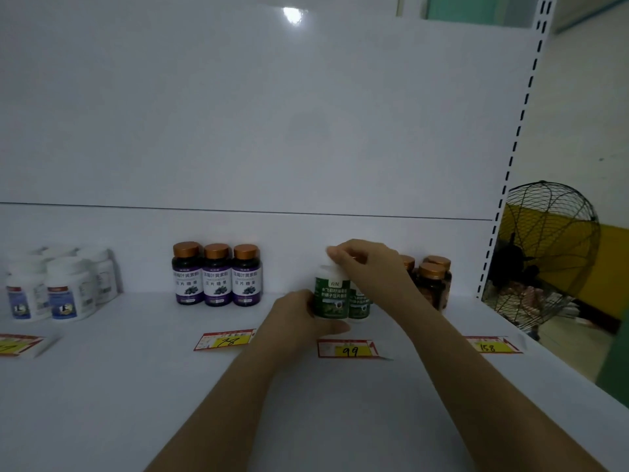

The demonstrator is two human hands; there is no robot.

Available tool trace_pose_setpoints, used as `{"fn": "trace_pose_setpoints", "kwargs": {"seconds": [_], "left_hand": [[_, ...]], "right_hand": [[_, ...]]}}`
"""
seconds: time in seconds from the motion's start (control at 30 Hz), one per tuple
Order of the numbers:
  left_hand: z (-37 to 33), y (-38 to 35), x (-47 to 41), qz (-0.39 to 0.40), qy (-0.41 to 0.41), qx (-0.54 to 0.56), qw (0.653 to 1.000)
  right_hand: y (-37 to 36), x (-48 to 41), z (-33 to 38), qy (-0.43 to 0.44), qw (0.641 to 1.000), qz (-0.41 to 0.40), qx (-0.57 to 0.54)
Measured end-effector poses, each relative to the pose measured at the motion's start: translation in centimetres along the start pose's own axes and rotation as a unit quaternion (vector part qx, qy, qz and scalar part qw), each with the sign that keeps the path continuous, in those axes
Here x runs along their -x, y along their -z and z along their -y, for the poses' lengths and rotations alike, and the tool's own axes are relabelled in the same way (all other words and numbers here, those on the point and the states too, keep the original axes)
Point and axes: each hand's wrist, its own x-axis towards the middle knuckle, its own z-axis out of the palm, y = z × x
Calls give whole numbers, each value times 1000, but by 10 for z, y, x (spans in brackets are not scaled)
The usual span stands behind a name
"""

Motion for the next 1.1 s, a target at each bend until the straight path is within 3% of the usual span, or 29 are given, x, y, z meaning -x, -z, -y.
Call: {"fn": "trace_pose_setpoints", "kwargs": {"seconds": [0.2, 1.1], "left_hand": [[2, 5, -1, 11, 5, 13, 1000], [4, 12, -1, 48, 24, 50, 997]], "right_hand": [[-2, 0, -13, -5, 995, 41, -95], [-6, 5, -9, 14, 989, 50, -136]]}}
